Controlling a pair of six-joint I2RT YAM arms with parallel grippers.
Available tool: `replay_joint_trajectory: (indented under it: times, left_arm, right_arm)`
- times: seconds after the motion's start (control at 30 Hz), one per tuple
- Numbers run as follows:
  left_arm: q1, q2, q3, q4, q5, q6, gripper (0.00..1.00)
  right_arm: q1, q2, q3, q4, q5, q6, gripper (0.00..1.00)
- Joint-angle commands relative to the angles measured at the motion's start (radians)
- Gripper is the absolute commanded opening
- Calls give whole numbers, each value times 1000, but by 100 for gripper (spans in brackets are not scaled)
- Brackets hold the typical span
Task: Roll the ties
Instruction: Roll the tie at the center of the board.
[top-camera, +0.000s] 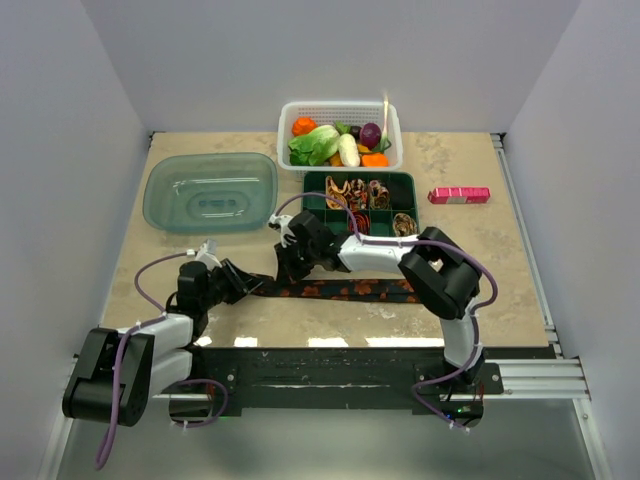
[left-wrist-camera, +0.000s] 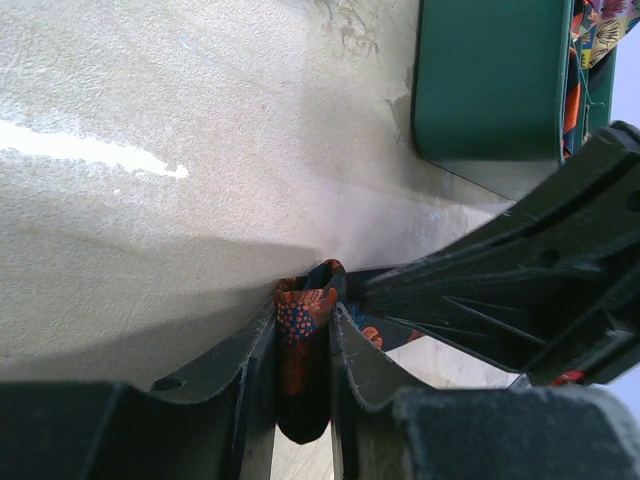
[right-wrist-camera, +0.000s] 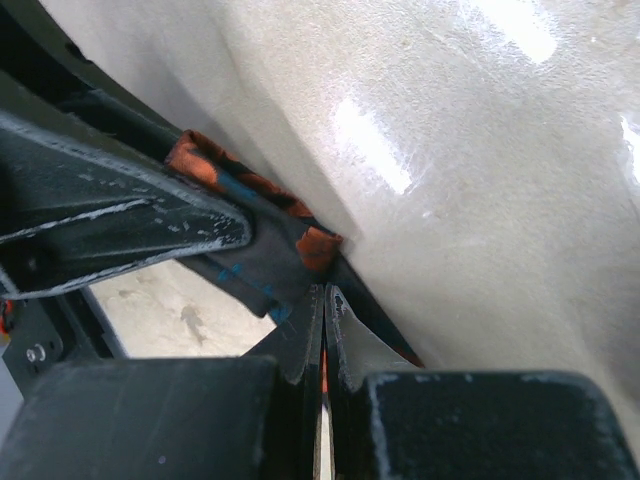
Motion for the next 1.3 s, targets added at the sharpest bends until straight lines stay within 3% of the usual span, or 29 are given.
replay_joint_trajectory:
  times: [0.0,0.33,0.57,0.8,0.93,1.13,1.27]
  left_arm:
    - [3,-12,23,5,6,11,27]
    - [5,-28,34,2,30,28,36]
    - [5,-44,51,-48,59,78,40]
    - [5,-18,91,-156,73,169,37]
    - [5,15,94,-131,95,172,37]
    - [5,80,141,-130,124,203,31]
    - [5,94,195,-221,110,247,24]
  right_arm:
    - [9,-110,-39,-31,3,-33,0]
    - [32,-60,-84,-95,20,-65,0]
    - [32,2,-32,-204,135,-82,0]
    - [29,34,48,-257,188,-86,0]
    - [29,40,71,-267,187,-93,0]
    - [29,-24,45,-231,114,-126,0]
    - [29,-81,33,-198,65,-142,0]
